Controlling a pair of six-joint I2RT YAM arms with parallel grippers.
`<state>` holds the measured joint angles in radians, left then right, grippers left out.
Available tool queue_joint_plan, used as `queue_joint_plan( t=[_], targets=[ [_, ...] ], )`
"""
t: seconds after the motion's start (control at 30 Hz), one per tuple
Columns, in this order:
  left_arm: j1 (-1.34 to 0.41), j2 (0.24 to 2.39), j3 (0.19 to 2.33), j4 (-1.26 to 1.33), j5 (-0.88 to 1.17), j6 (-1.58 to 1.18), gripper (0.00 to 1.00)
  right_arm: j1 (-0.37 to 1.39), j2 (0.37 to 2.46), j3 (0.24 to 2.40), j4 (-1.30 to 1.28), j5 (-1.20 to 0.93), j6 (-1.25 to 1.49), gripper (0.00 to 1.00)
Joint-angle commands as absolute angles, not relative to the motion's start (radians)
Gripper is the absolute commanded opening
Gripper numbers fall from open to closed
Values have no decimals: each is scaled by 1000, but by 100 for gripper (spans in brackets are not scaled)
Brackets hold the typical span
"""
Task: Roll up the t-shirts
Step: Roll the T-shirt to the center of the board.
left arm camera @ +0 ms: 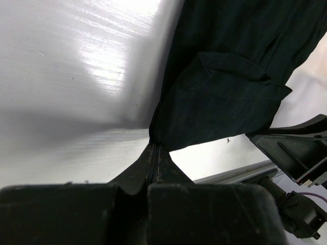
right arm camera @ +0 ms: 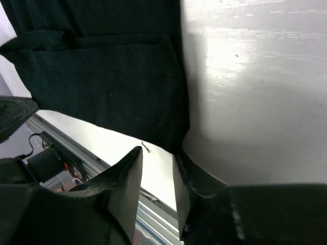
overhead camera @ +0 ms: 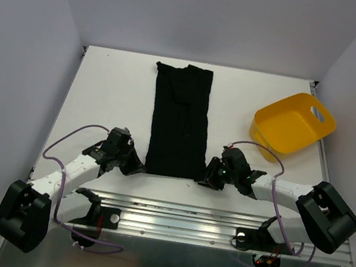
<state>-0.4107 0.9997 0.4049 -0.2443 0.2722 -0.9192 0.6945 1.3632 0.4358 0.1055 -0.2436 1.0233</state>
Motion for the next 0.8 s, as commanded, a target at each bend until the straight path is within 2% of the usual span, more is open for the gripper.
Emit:
queue_joint_plan(
  t=[0.0,0.1,0.23,0.33,0.47,0.63,0.7,0.77],
  targets=[
    [-413,991,408,-264,265,-914,0,698,1368,468,121,-152,1038,39],
    [-413,992,408,-262,265,-913,0,698,1362,457,123,-130,1063,45],
    [-413,992,408,-259,268,-911,0,698,1347,405,169,-121,1147,45],
    [-413,992,410,-258,268,-913,0,698,1348,373,244,-133,1195,40],
    [-413,994,407,-255,268,-913,0,698,1344,357,268,-108,1233,29],
    [-413,991,403,-258,265,-914,0,698,1327,374,236,-83,1223,26],
    [-411,986,403,-261,264,-917,0,698,1316,371,221,-75,1223,30],
    [-411,985,402,-259,262,-917,0,698,1293,365,209,-54,1233,42]
  ],
)
